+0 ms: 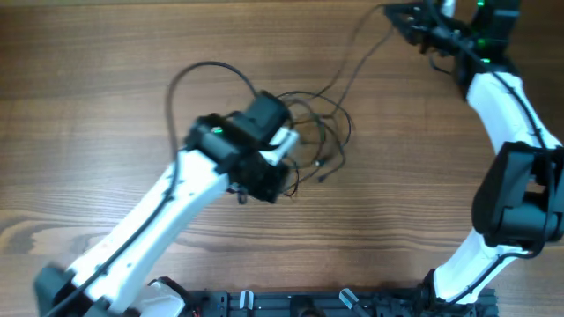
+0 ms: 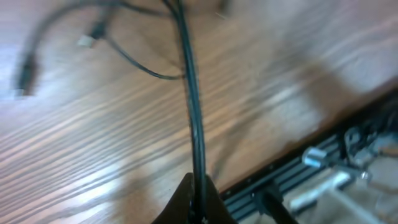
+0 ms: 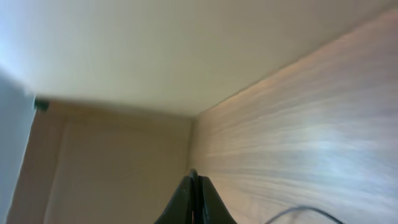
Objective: Untangle cables
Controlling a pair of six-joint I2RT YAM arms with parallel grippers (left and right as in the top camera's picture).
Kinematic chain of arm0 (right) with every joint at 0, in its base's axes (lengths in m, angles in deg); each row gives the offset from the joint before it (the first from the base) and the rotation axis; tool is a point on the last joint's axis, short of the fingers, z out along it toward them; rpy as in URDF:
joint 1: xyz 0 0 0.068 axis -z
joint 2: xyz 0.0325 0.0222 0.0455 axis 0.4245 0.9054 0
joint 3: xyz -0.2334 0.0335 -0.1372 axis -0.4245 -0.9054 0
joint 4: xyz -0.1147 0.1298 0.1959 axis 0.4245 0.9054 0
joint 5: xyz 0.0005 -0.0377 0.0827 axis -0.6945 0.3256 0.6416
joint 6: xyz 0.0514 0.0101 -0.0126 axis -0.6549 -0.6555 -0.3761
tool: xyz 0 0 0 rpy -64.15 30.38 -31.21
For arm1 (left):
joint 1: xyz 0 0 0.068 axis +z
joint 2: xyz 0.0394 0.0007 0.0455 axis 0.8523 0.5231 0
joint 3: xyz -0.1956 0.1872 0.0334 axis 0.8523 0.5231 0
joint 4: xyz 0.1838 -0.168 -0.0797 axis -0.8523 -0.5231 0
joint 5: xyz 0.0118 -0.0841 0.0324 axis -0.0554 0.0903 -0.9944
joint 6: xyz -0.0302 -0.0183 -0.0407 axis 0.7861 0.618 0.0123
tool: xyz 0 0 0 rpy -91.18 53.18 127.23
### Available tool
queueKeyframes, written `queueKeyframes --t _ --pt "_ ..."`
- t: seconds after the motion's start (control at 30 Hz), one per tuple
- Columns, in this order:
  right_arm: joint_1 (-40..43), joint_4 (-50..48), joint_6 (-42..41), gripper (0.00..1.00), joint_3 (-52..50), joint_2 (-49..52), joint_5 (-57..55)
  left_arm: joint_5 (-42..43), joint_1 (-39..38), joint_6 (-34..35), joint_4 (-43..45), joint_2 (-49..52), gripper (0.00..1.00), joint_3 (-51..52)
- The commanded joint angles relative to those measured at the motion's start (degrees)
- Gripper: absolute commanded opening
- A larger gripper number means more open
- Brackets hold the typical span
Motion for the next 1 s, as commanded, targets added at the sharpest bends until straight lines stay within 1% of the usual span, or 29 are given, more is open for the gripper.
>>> queueKeyframes --t 0.0,0.1,0.2,0.3,0.37,0.57,0.7,0.8,0.83,0.87,0.9,0.97 --pt "3.6 6.5 4.9 0.04 0.5 0.2 -1.7 -1.8 7.4 4.0 1.7 -7.6 0.04 0.2" --pt "4.5 13.6 9.6 0.04 0.5 0.2 -5.2 -1.8 14.0 7.8 5.4 -12.9 0.04 0.2" --pt "4.5 21.3 13.8 0.04 0.5 0.2 -11.2 -1.8 21.4 12.1 10.2 -18.6 0.04 0.2" --pt "4.5 26.1 16.1 0.04 0.5 0.2 -15.0 -1.8 26.0 13.4 13.0 -21.6 0.04 0.2" --pt "4.5 28.9 17.5 0.04 0.5 0.2 -15.3 -1.8 27.8 14.1 14.2 -22.1 0.04 0.2" --pt "3.3 39.6 21.2 0.04 0.5 0.2 -15.2 -1.8 28.3 13.8 16.9 -18.2 0.04 0.2" --pt "1.2 46.6 26.4 0.04 0.5 0.2 -15.5 -1.8 28.3 13.7 17.6 -13.5 0.04 0.2" --pt "-0.6 50.8 30.9 0.04 0.5 0.2 -15.5 -1.8 28.3 11.0 17.6 -11.8 0.04 0.2" --pt "-1.0 51.4 32.1 0.04 0.5 0.2 -15.8 -2.4 28.4 11.0 17.6 -11.7 0.04 0.2" --pt "-1.5 51.9 32.8 0.04 0.5 0.2 -16.7 -3.6 28.4 11.0 17.5 -11.8 0.04 0.2" --pt "-2.2 52.6 33.0 0.04 0.5 0.2 -19.5 -7.4 28.4 11.1 17.0 -11.8 0.04 0.2" --pt "-3.0 53.2 33.1 0.04 0.5 0.2 -22.9 -15.8 28.4 13.8 15.4 -11.8 0.05 0.2"
